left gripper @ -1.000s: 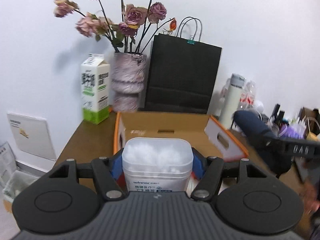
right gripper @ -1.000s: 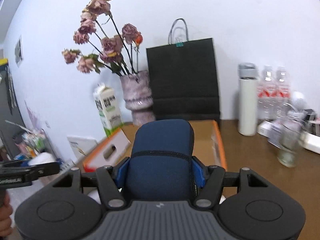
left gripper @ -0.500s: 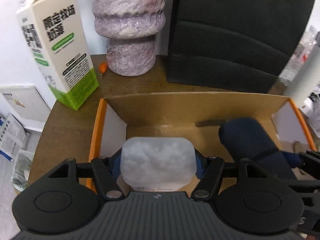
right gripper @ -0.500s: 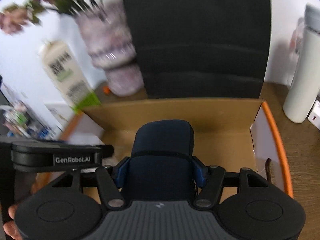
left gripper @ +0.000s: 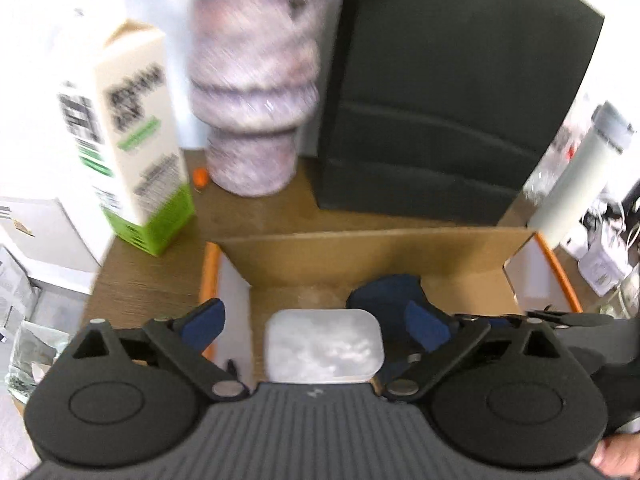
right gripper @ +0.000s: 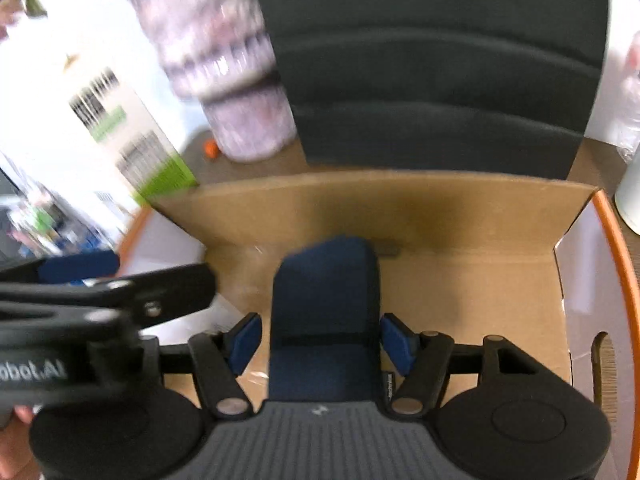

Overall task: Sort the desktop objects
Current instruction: 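Lower the tub into the cardboard box with the left tool while the right tool drops the pouch in, then grasp the blue snack packet with the left tool while the right tool grasps the plush sheep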

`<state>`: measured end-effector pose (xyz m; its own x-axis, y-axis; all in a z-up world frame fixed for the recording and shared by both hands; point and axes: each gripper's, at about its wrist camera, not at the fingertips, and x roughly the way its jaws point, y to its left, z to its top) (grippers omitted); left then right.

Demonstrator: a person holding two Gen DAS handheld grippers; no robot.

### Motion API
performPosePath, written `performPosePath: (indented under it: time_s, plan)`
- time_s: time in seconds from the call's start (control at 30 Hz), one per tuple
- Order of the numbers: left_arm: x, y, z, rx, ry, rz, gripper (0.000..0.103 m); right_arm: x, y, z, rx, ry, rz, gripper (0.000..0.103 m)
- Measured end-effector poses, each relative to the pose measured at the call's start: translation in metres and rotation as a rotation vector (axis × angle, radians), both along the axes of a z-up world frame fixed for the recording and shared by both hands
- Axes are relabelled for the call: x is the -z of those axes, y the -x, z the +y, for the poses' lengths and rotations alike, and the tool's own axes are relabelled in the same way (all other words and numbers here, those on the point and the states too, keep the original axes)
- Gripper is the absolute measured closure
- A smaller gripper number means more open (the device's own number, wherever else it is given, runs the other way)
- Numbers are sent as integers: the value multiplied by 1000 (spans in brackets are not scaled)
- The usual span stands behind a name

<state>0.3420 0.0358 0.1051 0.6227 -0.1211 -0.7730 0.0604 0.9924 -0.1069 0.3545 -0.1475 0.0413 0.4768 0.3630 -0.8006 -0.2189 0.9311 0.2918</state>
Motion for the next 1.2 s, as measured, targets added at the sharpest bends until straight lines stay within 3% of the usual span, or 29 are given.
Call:
performPosePath:
  time_s: [0.1,0.23,0.43,0.53,0.63,0.77,0.9,0.97,1.07,1.2]
  plan:
    - [-14,17,6,-39,-25,-19,1,-22,15,-15,20,-34,-33,23]
    - [-19,53,11,-122,-100,-38,1,-41,41,-27,34,29,-72,23]
    - [-12,153,27,-174,-72,-152,0,-60,134,-67,72,82,-270,15]
    - [7,207,30,-187,-21,-163,0,-51,190,-86,88,34,-354,10]
    - [34,253,12,-234,-88,-197,0,-29,245,-96,107,33,-374,10]
    - [64,310,-15,-196,-116,-227,0,-7,309,-90,137,57,-427,10]
    - [87,363,-31,-111,-81,-275,0,9,357,-89,108,-22,-477,9]
    - [97,374,-38,-76,-100,-268,0,18,374,-87,87,-24,-515,9]
    - [91,383,-38,-88,-109,-375,0,26,388,-82,108,24,-556,9]
    - [95,371,-37,-82,-103,-295,0,30,389,-93,157,-56,-535,9]
